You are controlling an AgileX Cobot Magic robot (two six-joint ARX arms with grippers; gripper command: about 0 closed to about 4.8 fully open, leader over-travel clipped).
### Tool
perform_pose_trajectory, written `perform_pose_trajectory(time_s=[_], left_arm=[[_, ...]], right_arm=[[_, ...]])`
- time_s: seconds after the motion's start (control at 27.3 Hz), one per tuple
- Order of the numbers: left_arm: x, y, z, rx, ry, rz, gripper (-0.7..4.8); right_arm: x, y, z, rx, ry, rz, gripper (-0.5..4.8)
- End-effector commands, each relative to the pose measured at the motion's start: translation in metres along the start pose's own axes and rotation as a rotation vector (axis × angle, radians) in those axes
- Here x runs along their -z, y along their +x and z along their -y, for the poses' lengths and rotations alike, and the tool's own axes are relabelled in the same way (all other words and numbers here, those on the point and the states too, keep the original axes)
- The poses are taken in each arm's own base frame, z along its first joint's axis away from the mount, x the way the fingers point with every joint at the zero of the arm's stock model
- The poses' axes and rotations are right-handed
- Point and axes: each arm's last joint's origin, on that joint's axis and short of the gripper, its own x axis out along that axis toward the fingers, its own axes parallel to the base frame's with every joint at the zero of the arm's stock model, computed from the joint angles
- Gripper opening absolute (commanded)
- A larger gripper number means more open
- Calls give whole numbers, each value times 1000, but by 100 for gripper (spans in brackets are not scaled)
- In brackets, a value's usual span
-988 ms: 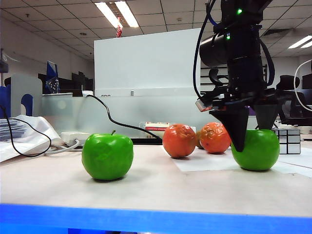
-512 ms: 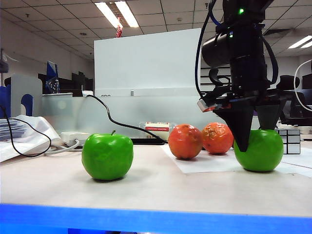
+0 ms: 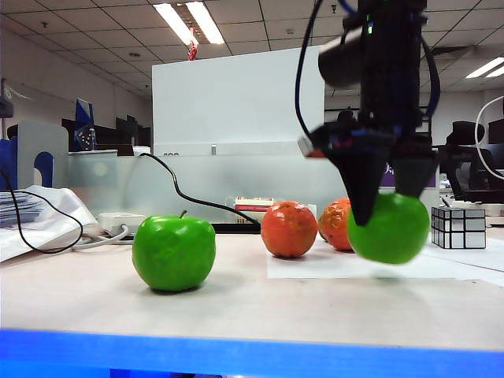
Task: Put the same fruits together.
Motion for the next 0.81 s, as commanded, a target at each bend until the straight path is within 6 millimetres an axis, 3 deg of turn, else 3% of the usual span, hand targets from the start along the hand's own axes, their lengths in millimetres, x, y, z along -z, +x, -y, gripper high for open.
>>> perform_pose_trajectory(time_s=[0.04, 0.26, 0.51, 0.81], left_arm=[[0, 0, 0, -2, 4, 1, 479], [0, 0, 0, -2, 4, 1, 479], [0, 0, 0, -2, 4, 1, 479], [0, 0, 0, -1, 4, 0, 479]], right_arm=[[0, -12, -3, 8, -4, 56, -2], [-4, -13, -20, -4, -48, 66, -2], [-19, -16, -76, 2, -178, 182, -2], [-24, -17, -91, -6, -187, 231, -2]])
